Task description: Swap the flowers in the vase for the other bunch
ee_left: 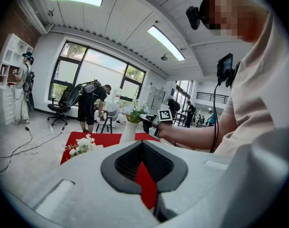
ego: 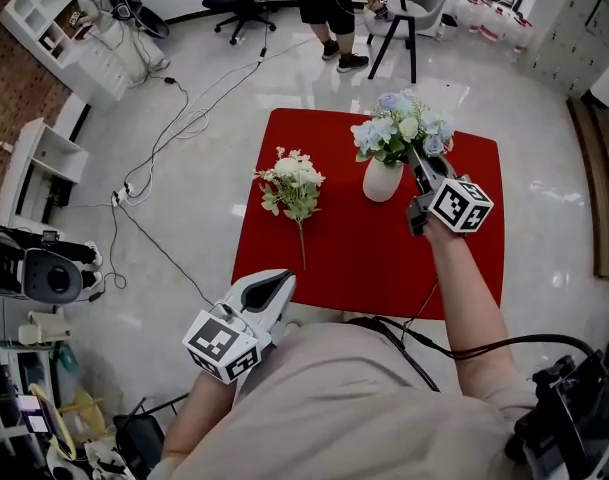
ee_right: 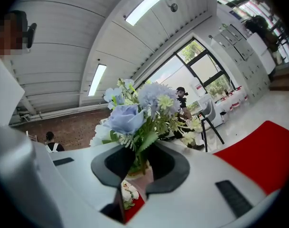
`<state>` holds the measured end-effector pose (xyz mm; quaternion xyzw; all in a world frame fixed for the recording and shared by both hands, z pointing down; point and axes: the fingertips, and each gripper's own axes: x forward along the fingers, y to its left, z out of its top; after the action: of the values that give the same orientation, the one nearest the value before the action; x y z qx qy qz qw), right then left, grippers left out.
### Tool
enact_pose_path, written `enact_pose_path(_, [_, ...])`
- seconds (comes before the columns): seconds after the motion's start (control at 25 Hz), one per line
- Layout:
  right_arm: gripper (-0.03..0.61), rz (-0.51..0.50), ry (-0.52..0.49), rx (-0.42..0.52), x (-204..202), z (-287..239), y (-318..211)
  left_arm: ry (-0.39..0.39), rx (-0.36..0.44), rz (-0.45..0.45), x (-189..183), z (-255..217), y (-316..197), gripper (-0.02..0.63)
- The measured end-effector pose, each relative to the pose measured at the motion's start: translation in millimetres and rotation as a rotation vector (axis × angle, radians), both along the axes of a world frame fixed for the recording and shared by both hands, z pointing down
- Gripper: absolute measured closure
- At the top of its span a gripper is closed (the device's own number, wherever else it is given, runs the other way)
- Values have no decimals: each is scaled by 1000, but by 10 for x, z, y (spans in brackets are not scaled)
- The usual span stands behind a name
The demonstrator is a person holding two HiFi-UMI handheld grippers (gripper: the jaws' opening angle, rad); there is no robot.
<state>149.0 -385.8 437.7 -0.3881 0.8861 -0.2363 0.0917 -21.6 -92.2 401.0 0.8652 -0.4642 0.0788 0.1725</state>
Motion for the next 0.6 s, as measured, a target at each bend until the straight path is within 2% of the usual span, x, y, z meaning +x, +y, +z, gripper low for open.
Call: enact_pose_path(0.6, [497, -17, 5, 75, -57, -537, 84, 10, 13, 1, -132, -43, 108, 607])
